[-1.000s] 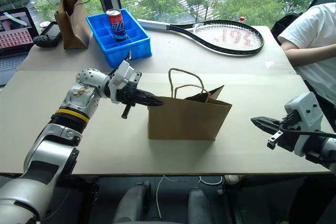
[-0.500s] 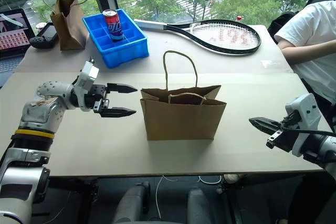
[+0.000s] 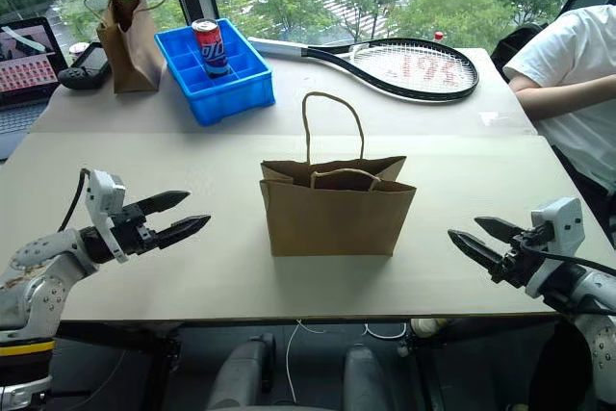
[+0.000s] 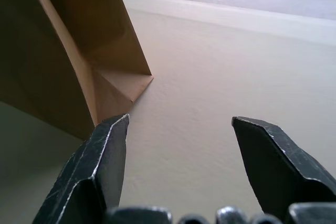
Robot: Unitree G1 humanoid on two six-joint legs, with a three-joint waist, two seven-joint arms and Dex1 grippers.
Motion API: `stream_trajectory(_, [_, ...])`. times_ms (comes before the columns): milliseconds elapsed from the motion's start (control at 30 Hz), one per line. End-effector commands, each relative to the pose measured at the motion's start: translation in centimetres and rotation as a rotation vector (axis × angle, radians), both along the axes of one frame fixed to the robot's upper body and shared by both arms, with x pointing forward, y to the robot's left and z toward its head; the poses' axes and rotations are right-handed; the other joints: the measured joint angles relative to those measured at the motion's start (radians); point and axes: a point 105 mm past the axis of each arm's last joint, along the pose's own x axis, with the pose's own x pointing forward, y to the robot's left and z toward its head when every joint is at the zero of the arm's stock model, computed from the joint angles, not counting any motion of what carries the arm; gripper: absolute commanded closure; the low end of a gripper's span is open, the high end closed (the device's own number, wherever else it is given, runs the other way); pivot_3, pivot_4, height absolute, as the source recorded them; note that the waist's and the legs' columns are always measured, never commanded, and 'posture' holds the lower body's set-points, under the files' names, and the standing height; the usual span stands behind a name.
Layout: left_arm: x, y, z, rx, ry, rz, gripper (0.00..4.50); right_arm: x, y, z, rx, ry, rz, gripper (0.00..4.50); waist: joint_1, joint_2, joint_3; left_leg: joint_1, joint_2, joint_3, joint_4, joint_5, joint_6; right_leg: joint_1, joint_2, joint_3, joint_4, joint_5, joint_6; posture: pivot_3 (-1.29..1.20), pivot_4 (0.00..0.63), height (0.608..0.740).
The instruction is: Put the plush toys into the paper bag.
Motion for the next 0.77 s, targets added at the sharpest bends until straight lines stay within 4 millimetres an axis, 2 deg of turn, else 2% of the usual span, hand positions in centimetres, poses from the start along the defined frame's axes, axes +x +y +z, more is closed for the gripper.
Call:
stream_trajectory(33, [-0.5, 0.1, 0.2, 0.061, -0.042, 0.087, 0.00, 0.6, -0.7, 0.9, -0.045, -0.065, -0.025, 0.03, 0.001, 0.000, 0.000, 0.000, 0.000, 0.000, 0.000, 0.000, 0.000, 0.000, 0.000, 0.000, 0.000, 0.000, 0.000, 0.00, 0.150, 0.740])
stream_trajectory(167, [-0.4, 0.1, -1.0, 0.183, -0.067, 0.154, 0.00, 1.5, -1.9, 1.2, -0.104, -0.102, -0.068, 0.03, 0.005, 0.000, 0.000, 0.000, -0.001, 0.001, 0.000, 0.000, 0.000, -0.001, -0.001, 0.000, -0.002, 0.001, -0.002, 0.00, 0.150, 0.740])
stream_trajectory(233, [-0.2, -0.4, -1.0, 0.155, -0.062, 0.134, 0.00, 1.7, -2.3, 1.3, -0.109, -0.104, -0.072, 0.03, 0.007, 0.000, 0.000, 0.000, -0.001, 0.002, 0.000, 0.000, 0.000, -0.004, -0.002, 0.000, -0.002, 0.001, -0.002, 0.00, 0.150, 0.740])
stream_trajectory(767, [0.9, -0.9, -1.7, 0.160, -0.072, 0.093, 0.00, 1.7, -1.6, 0.9, -0.178, -0.104, -0.046, 0.03, 0.004, 0.000, 0.000, 0.000, -0.002, 0.003, -0.003, 0.000, 0.000, -0.001, -0.003, 0.000, -0.002, 0.001, -0.002, 0.00, 0.150, 0.740])
